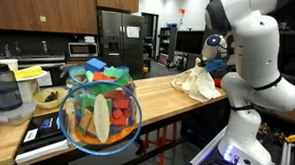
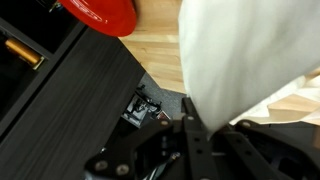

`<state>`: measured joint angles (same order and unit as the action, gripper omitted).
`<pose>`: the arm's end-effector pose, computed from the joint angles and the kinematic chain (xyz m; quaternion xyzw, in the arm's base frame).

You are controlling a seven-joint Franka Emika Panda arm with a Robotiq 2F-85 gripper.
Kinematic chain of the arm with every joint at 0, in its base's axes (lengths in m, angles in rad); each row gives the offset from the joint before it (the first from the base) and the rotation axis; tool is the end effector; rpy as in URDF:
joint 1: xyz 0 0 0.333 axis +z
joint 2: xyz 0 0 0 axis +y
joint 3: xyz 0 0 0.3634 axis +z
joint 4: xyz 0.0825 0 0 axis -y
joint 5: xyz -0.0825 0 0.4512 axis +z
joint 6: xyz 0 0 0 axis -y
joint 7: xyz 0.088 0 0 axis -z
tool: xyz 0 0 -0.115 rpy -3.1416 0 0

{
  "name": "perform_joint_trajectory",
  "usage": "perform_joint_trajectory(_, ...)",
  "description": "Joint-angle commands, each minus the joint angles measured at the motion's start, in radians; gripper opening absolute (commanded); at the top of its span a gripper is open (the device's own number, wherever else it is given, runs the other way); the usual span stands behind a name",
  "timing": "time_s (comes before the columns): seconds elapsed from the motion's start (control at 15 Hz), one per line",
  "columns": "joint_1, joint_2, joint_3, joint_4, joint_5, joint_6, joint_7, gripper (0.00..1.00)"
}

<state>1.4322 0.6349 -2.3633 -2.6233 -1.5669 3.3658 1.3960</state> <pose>0.3429 -0.2703 0.4110 0.8564 -0.2268 0.3233 0.3326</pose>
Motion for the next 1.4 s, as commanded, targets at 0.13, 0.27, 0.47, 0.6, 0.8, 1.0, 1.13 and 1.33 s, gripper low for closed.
perform_joint_trajectory(0.13, -0.082, -0.184, 0.4, 0.078, 0.155, -0.216, -0.186, 0.01)
perform_joint_trajectory(0.27, -0.105, -0.237, 0.581, 0.119, 0.199, -0.328, -0.253, 0.01)
perform_joint_trajectory(0.47, -0.096, -0.242, 0.76, 0.199, 0.251, -0.432, -0.34, 0.01)
perform_joint_trajectory(0.6, -0.062, -0.238, 0.79, 0.268, 0.267, -0.444, -0.393, 0.01)
perform_joint_trajectory(0.8, 0.032, -0.251, 0.694, 0.367, 0.262, -0.438, -0.434, 0.01)
perform_joint_trajectory(1.0, 0.169, -0.184, 0.456, 0.385, 0.27, -0.384, -0.348, 0.01)
perform_joint_trajectory(1.13, 0.227, -0.112, 0.3, 0.349, 0.293, -0.334, -0.275, 0.01)
perform_joint_trajectory(1.33, 0.271, -0.038, 0.081, 0.261, 0.301, -0.228, -0.198, 0.01)
